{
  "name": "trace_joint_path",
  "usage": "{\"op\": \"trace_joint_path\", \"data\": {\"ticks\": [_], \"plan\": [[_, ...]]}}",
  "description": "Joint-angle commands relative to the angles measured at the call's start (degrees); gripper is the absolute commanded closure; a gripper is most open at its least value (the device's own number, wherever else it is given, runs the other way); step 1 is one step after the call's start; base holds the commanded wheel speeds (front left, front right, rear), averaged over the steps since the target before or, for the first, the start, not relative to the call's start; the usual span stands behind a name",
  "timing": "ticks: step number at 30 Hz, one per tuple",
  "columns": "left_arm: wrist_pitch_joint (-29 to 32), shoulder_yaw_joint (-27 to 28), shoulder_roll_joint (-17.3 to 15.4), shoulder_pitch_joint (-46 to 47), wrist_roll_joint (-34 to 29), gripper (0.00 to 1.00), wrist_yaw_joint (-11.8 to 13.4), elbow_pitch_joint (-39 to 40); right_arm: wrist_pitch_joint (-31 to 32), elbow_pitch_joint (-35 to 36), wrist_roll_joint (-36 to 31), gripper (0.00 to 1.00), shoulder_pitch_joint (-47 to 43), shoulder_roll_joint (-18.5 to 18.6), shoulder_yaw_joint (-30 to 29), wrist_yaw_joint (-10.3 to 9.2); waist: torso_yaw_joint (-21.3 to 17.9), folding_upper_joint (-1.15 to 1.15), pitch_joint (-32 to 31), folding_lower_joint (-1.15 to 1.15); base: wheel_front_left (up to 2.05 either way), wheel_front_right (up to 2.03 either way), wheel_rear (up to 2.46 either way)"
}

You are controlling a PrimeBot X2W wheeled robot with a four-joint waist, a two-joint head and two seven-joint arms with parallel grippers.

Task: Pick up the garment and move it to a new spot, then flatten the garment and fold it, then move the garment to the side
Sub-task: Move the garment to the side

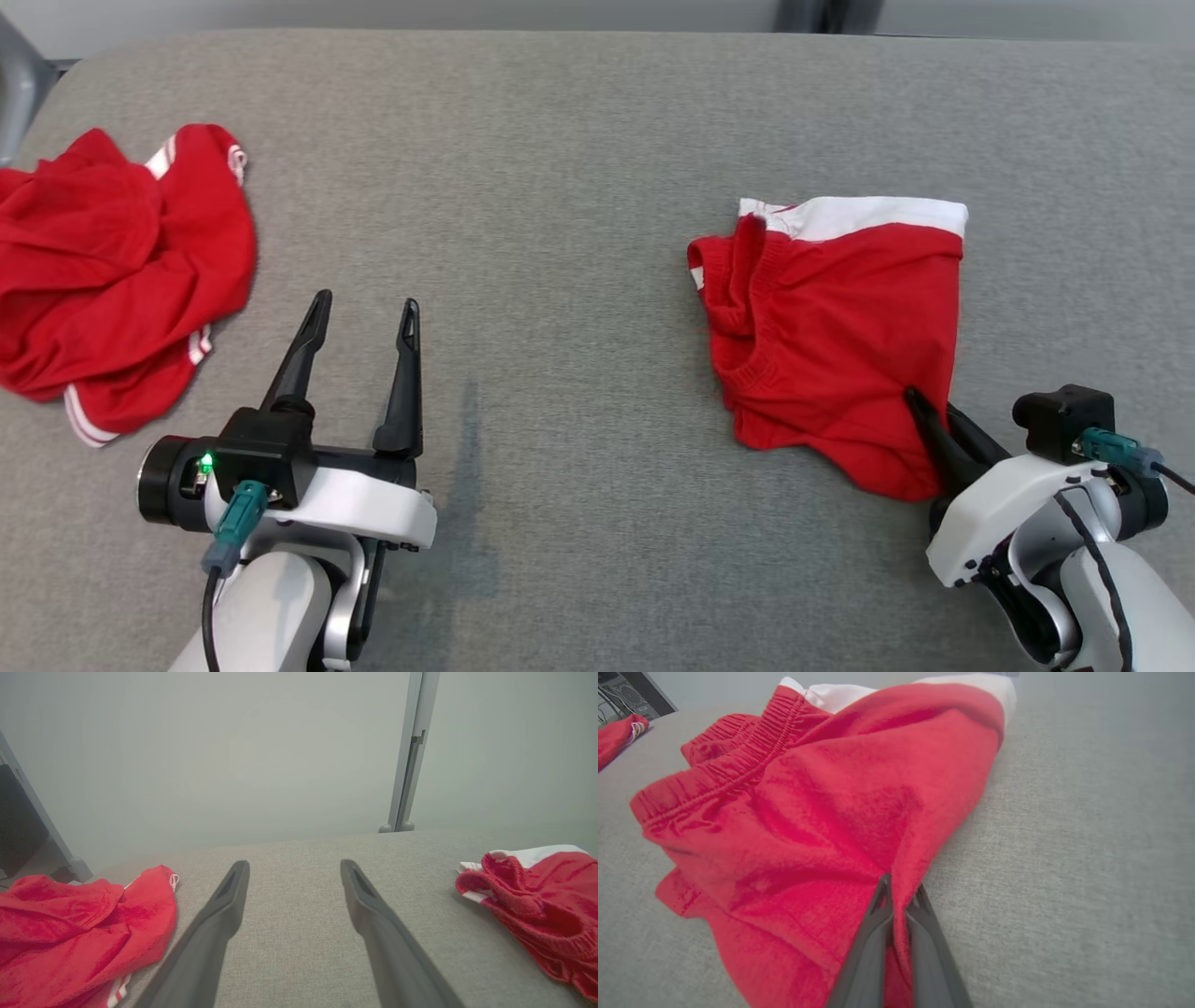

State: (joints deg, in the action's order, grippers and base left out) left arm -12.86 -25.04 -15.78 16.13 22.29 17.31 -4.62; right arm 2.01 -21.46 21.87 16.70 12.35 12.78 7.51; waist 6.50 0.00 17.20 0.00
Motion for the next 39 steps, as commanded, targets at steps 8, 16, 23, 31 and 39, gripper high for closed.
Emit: {"op": "trace_joint_path", "data": {"ticks": [8, 16, 23, 31, 39], "plan": [[1.22, 0.88, -2.38, 1.05, -0.8, 0.0, 1.22, 1.93, 1.44, 3.31, -2.3, 1.0, 1.27, 6.43, 4.61, -0.04, -9.21, 0.0, 1.47, 0.0, 0.0, 0.0, 0.0], [4.45, 0.1, -5.03, 5.15, -3.45, 0.0, 1.16, 5.1, 0.55, 2.45, -1.95, 1.0, 9.42, 13.19, 9.61, -0.04, -18.5, 0.0, 7.6, 0.0, 0.0, 0.0, 0.0], [6.78, -1.77, -5.57, 10.34, -5.51, 0.0, -0.18, 6.35, -4.69, -6.23, -0.55, 1.0, 18.06, 18.63, 9.15, -0.04, -22.44, 0.0, 13.23, 0.0, 0.0, 0.0, 0.0], [7.64, -3.03, -5.65, 13.54, -6.98, 0.0, -0.58, 6.63, -10.49, -17.74, 1.53, 1.0, 24.96, 22.04, 7.59, -0.04, -23.8, 0.0, 16.92, 0.0, 0.0, 0.0, 0.0], [8.31, -3.74, -6.13, 15.45, -7.7, 0.0, -1.02, 6.44, -14.63, -28.98, 5.08, 0.66, 30.87, 21.08, 8.03, -0.04, -24.01, 0.0, 19.29, 0.0, 0.0, 0.0, 0.0]]}}
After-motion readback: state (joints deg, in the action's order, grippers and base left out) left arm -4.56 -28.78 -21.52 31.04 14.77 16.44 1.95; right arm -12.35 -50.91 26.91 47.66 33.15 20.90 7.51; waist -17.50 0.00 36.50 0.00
